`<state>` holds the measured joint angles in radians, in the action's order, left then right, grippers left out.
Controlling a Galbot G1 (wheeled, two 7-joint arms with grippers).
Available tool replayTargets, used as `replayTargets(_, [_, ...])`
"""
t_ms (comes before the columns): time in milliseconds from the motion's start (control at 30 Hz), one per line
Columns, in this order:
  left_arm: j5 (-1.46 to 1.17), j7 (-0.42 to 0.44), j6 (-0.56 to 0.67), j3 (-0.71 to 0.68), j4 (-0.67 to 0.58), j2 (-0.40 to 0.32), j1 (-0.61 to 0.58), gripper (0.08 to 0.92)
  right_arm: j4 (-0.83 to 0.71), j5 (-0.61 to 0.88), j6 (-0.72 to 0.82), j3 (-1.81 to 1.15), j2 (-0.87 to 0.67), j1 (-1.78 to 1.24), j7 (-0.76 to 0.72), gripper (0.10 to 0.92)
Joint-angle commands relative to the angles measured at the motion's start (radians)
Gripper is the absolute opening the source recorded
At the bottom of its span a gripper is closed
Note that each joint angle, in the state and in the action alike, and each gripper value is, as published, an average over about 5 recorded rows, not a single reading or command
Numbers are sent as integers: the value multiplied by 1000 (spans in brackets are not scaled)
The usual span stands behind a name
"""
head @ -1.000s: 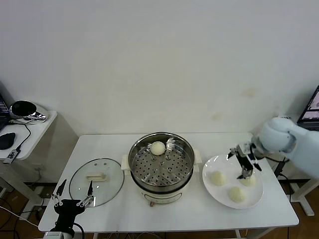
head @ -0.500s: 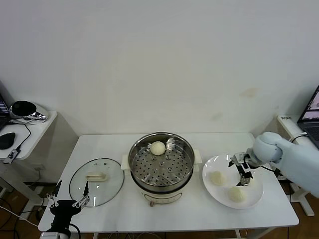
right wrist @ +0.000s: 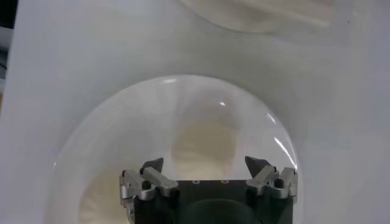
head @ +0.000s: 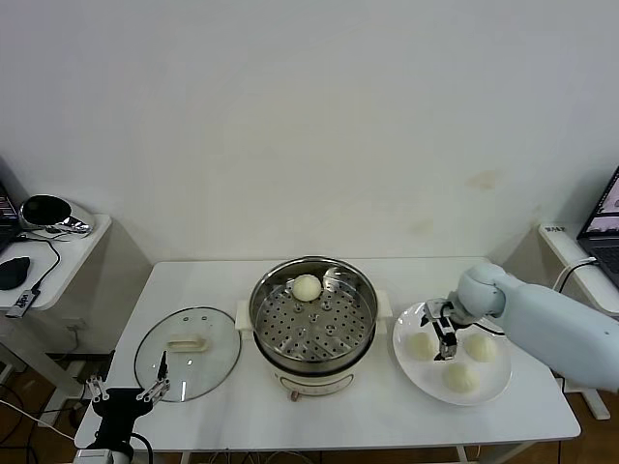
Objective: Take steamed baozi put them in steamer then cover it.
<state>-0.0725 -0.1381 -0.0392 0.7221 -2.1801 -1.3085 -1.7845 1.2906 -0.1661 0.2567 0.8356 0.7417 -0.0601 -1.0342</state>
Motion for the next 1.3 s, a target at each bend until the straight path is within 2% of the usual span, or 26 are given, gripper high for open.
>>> replayTargets(33, [0,0,1,-1,1,0,0,823,-38,-14,3,-8,39,-14,4,822])
replayTargets(133, [0,0,1,-1,1,0,0,823,-40,-17,9,-11,42,-16,0,805])
replayTargets(467, [-2,-1,1,2,-1,0,-3,823,-23,-21,18,-9,22,-13,-33,643])
replayTargets(800, [-3,0,0,2,-6,1,0,823,58,28,19,13,-75,85,-78,594])
replayTargets(1100, [-8,3,-8,-2,-13,12,8,823,212,257,71,175,-225,454,-105,592])
replayTargets(1300, [-18,5,-20,-7,-14,22,23,823,300,472,129,484,-155,899,-80,596])
